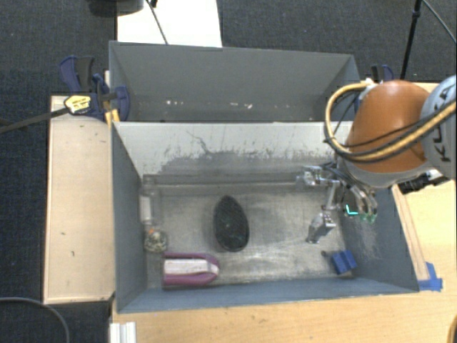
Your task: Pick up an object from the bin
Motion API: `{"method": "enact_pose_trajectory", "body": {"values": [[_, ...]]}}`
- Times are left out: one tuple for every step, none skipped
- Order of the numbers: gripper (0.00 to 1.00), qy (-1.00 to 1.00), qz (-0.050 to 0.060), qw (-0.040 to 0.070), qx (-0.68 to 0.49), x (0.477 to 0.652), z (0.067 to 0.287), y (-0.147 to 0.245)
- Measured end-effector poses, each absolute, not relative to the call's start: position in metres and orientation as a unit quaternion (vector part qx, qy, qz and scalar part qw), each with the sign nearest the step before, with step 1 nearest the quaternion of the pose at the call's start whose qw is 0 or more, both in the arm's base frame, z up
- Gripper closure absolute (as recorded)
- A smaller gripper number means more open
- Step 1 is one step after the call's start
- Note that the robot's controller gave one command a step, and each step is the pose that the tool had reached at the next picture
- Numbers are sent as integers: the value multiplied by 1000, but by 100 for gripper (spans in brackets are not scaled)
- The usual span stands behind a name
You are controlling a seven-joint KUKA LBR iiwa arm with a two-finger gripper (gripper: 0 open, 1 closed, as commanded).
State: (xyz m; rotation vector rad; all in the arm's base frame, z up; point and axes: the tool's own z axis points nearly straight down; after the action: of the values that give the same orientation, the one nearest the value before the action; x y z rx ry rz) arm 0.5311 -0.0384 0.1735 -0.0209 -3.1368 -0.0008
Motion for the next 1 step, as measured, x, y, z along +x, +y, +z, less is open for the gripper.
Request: {"method": "enact_pose_trajectory", "body": {"values": [[0,-984,1,-5,181,490,71,-127]]}}
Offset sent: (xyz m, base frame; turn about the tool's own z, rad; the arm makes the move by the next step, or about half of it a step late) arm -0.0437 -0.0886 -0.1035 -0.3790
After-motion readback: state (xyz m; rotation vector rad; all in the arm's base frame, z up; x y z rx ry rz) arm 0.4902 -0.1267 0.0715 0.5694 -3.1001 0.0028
